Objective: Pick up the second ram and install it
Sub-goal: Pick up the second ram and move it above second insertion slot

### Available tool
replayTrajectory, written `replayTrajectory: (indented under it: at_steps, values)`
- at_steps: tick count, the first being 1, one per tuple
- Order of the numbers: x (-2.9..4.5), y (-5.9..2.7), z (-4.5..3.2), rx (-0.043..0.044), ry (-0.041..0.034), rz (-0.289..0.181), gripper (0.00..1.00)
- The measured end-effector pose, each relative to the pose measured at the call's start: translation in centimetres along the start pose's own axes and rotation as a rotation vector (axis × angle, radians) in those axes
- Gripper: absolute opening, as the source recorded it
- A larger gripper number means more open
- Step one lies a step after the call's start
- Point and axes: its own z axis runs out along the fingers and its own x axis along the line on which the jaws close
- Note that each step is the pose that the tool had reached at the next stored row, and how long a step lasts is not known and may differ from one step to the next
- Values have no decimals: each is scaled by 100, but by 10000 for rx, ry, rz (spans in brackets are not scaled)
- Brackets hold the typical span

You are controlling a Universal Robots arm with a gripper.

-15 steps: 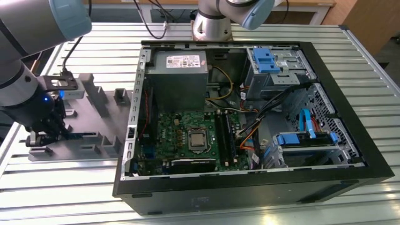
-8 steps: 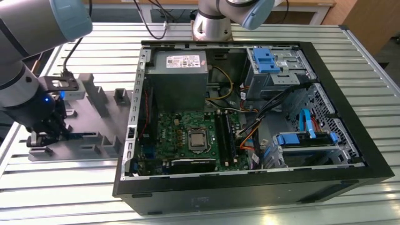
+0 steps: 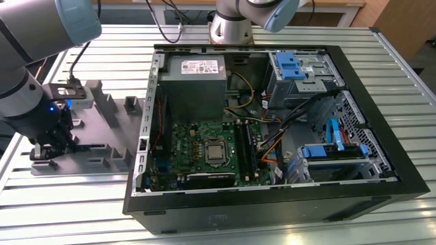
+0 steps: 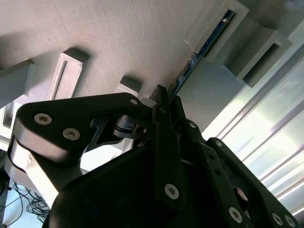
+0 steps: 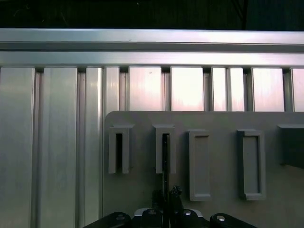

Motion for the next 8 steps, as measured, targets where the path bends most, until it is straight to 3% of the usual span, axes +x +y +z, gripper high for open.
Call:
replayTrajectory:
  at_steps: [6,8]
  values:
    - [0,0,2,0,0,0,19]
    - [0,0,2,0,1,0,14]
